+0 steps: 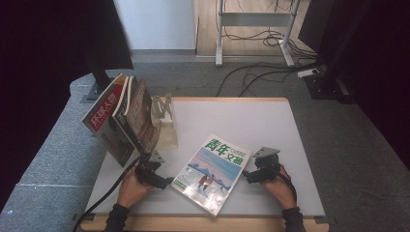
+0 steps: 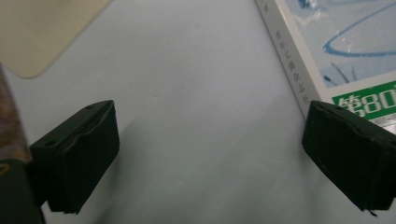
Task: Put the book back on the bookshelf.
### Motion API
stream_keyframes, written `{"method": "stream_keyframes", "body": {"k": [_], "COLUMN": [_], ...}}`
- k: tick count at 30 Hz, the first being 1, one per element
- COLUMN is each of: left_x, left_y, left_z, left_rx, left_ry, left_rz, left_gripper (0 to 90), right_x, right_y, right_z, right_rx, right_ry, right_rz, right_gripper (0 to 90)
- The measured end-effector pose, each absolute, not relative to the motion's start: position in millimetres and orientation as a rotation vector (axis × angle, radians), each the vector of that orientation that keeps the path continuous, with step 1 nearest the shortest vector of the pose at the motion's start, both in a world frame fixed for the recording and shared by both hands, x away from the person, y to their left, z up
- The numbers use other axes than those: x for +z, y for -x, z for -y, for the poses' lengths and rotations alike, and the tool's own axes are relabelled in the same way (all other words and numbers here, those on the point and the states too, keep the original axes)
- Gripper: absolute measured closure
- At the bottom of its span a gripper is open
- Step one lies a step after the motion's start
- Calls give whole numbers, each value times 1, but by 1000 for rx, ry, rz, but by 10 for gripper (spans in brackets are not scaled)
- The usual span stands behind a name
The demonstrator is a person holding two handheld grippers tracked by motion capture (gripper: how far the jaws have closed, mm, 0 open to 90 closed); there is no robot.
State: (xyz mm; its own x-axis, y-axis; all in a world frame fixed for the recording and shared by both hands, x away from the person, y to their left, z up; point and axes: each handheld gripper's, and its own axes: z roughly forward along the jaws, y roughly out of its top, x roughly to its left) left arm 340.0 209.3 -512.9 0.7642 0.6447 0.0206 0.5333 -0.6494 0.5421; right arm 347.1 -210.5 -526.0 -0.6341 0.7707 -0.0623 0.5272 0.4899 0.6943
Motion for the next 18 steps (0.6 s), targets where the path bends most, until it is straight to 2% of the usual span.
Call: {"method": "stream_keyframes", "body": {"k": [7, 11, 18], "left_x": [-519, -521, -523], "left_y": [-336, -329, -314], "left_z": [-211, -205, -192], "left_rx": [274, 257, 257], "left_ry": [-2389, -2403, -2394], "left_rz": [-897, -852, -765], "left_gripper": [30, 0, 0], "right_x": [-525, -524, -520], "right_y": [-352, -360, -380], "right_z": [211, 210, 209], "right_rx": [931, 912, 860], "right_ry": [-1093, -1100, -1121], "right_rz": [-2373, -2356, -2344], "right_gripper": [0, 8, 9]}}
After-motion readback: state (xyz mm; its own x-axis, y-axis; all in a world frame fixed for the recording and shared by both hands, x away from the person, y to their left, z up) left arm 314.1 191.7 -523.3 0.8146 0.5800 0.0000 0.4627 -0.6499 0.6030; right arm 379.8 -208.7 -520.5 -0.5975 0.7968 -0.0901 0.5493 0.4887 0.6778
